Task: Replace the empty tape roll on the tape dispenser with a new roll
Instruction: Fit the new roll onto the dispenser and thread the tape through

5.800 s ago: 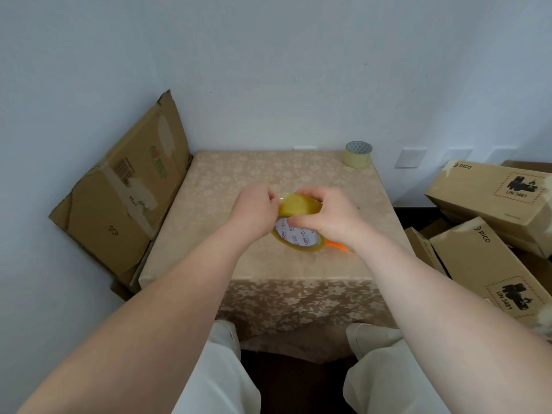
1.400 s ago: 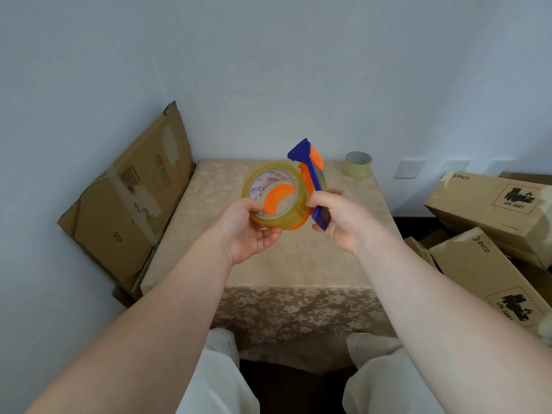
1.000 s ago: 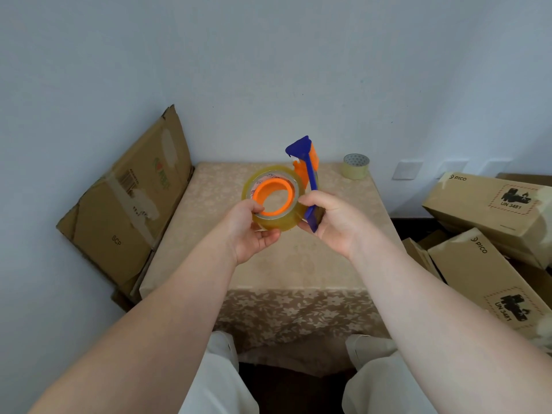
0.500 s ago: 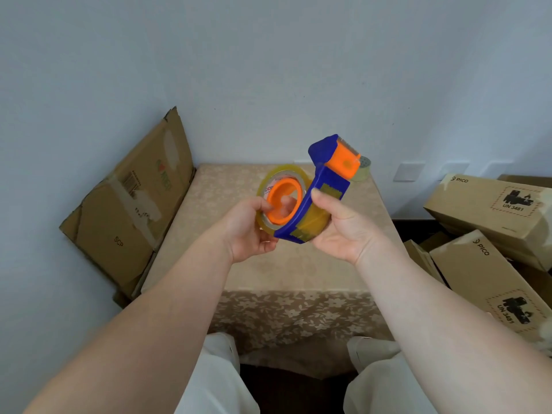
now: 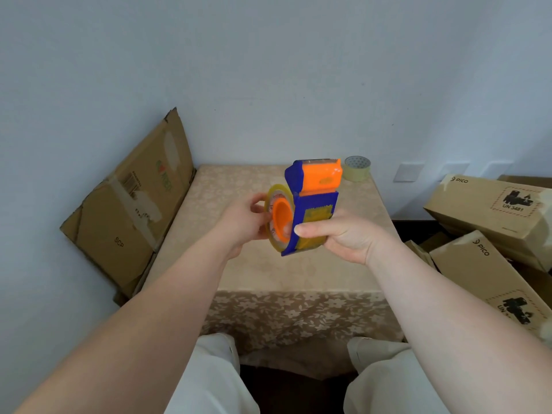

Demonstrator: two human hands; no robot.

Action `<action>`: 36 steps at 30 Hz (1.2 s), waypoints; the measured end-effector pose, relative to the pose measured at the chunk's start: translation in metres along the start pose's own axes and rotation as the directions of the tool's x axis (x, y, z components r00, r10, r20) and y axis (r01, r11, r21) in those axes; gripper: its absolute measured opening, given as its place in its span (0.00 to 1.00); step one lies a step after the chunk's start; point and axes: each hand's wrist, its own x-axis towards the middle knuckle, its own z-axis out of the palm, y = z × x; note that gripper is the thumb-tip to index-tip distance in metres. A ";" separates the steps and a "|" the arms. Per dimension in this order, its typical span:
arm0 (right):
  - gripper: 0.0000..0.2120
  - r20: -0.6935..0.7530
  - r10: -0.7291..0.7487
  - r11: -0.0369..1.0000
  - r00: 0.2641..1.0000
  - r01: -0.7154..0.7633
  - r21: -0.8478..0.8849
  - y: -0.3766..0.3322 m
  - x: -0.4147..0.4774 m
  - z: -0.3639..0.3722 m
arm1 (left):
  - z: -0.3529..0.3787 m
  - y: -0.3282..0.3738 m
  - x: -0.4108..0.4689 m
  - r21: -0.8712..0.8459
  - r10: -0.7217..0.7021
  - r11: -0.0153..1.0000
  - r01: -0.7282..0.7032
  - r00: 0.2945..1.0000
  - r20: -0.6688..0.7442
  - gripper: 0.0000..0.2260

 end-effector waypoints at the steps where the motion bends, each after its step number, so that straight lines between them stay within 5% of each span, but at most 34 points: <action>1: 0.21 -0.021 0.002 1.000 1.000 -0.003 -0.027 0.000 -0.001 0.000 | 0.001 0.000 0.000 0.041 0.061 0.997 -0.060 0.998 -0.025 0.15; 5: 0.21 -0.038 0.028 0.981 0.999 -0.035 -0.191 0.000 -0.003 0.001 | 0.000 0.002 0.000 0.243 0.316 0.925 -0.291 0.946 -0.071 0.16; 12: 0.26 -0.180 -0.020 0.859 0.983 -0.076 -0.506 0.007 -0.004 0.002 | -0.009 0.023 -0.008 0.027 0.149 0.988 -0.149 0.989 -0.005 0.14; 17: 0.32 -0.226 -0.118 0.741 0.967 -0.066 -0.668 0.010 -0.002 0.001 | -0.014 0.030 -0.017 0.194 0.246 0.948 -0.252 0.968 0.055 0.08; 25: 0.28 -0.268 -0.214 0.684 0.939 -0.052 -0.727 0.012 -0.002 0.007 | -0.008 0.035 -0.018 0.567 0.393 0.758 -0.322 0.919 -0.004 0.06; 36: 0.28 -0.271 -0.237 0.653 0.933 -0.054 -0.756 0.013 -0.001 0.006 | -0.008 0.043 -0.024 0.567 0.388 0.746 -0.348 0.920 0.053 0.02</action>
